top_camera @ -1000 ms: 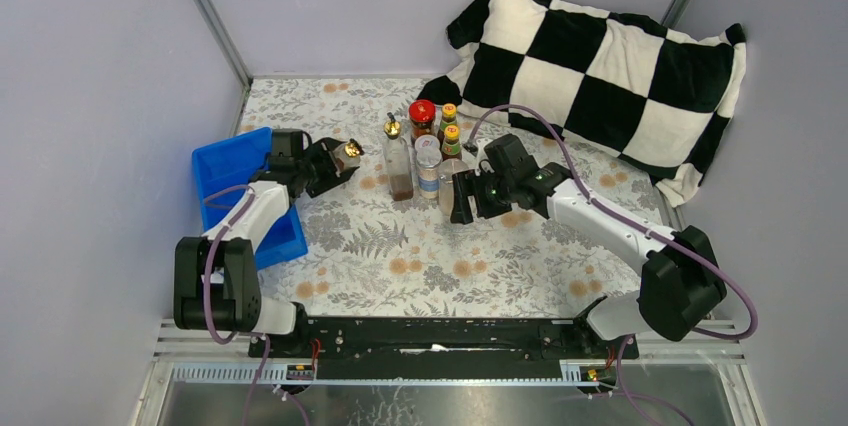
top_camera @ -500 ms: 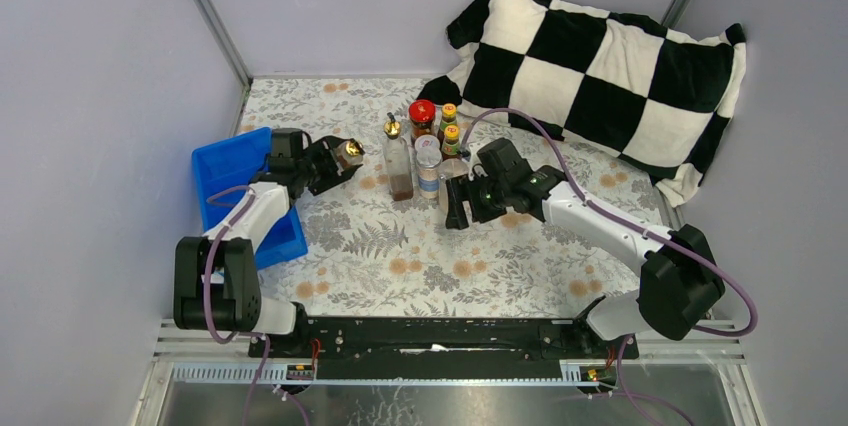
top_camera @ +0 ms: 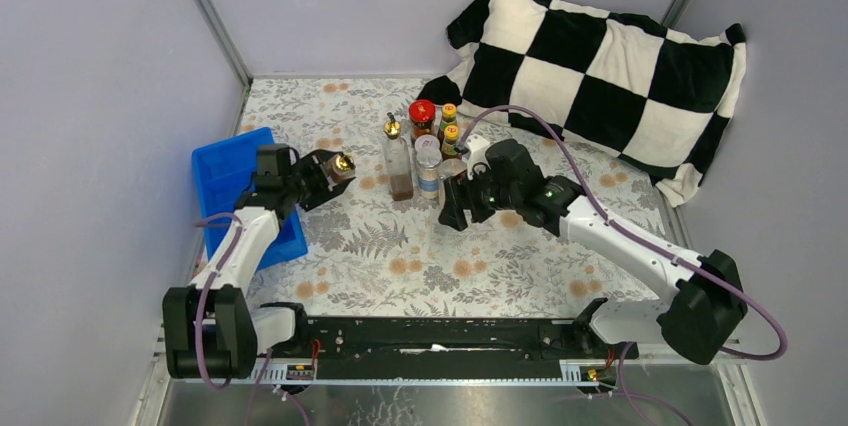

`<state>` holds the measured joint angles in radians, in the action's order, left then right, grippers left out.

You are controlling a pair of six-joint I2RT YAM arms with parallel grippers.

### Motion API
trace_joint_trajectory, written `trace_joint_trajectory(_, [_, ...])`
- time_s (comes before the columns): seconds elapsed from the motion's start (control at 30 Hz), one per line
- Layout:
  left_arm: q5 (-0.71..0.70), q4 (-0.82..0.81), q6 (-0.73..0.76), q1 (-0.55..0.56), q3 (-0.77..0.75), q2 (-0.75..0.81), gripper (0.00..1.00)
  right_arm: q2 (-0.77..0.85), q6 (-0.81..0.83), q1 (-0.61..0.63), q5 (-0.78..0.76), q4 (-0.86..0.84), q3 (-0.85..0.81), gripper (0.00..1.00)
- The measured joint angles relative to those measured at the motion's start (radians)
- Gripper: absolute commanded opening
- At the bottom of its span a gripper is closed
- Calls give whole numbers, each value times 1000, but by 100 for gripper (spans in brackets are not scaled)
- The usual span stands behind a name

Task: Organize the condiment bottles
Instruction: Place the bottle at the center of the board.

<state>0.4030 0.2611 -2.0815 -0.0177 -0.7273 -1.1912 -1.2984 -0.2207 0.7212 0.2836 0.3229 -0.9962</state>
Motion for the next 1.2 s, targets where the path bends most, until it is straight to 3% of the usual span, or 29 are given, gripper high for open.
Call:
trace_joint_trajectory(0.2, [6, 72, 0, -7, 65, 77, 0, 49, 76, 95, 27, -134, 12, 77])
trace_joint_trajectory(0.47, [31, 159, 0, -8, 75, 139, 0, 49, 196, 171, 76, -511, 143, 76])
trace_joint_trajectory(0.73, [85, 238, 16, -8, 69, 140, 0, -94, 244, 177, 75, -874, 208, 77])
trace_joint_trajectory(1.2, [164, 296, 91, 6, -33, 71, 2, -266, 294, 177, 102, -1014, -5, 76])
